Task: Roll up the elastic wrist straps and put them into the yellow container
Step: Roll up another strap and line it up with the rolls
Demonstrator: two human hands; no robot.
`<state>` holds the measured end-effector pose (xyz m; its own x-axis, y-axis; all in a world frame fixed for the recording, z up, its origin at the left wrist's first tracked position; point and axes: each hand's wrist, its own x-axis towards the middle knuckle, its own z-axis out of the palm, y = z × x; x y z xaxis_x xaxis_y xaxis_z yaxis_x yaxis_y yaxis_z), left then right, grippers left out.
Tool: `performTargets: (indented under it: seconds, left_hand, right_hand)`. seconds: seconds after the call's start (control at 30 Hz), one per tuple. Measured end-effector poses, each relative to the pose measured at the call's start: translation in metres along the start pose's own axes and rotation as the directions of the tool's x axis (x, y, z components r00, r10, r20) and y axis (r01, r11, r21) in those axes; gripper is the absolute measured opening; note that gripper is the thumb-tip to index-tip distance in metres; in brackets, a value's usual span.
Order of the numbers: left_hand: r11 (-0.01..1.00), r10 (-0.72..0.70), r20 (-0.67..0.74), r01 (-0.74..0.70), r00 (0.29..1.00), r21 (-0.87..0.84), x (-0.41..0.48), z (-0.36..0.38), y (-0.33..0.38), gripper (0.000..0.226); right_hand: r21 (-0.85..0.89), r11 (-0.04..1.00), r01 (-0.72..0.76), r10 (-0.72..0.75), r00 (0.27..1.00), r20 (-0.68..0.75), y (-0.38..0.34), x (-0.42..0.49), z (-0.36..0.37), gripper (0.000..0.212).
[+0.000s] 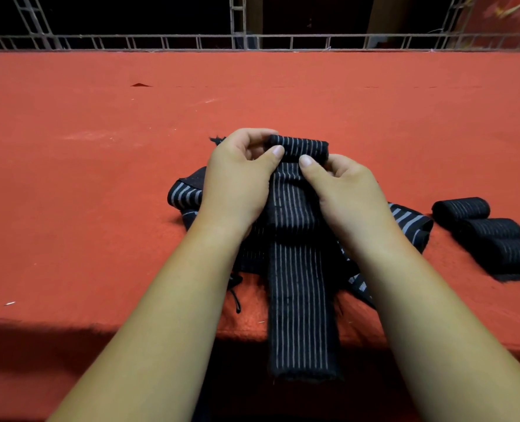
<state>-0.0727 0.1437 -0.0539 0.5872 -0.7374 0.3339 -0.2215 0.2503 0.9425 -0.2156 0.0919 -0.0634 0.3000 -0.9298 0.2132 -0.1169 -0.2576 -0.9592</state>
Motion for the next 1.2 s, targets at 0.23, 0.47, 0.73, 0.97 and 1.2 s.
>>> performTargets:
  seconds: [0.23,0.47,0.73,0.97,1.2]
  left_hand:
    - [1.0,0.0,-0.047,-0.001,0.999,-0.004,-0.001,0.008,-0.006,0.015]
    - [1.0,0.015,-0.049,-0.015,0.999,0.007,0.002,0.005,-0.003,0.016]
    - [0.997,0.067,-0.055,-0.069,0.996,-0.04,0.002,0.004,0.0,0.02]
    - [0.985,0.17,-0.067,-0.168,0.983,0.038,0.0,0.003,0.0,0.023]
    - [0.981,0.196,-0.013,-0.196,0.98,-0.002,-0.005,0.004,0.002,0.029]
  right_hand:
    - [0.078,0.994,-0.078,0.071,0.993,0.09,0.0,0.001,-0.004,0.033]
    - [0.188,0.974,-0.123,0.088,0.979,0.185,0.006,0.004,-0.005,0.019]
    - [0.133,0.991,0.024,-0.041,0.991,0.125,0.006,0.004,-0.002,0.016]
    - [0.129,0.992,0.009,-0.02,0.996,0.089,-0.006,0.002,-0.002,0.03]
    - [0.026,0.998,0.054,-0.053,0.998,-0.028,-0.015,0.001,-0.007,0.043]
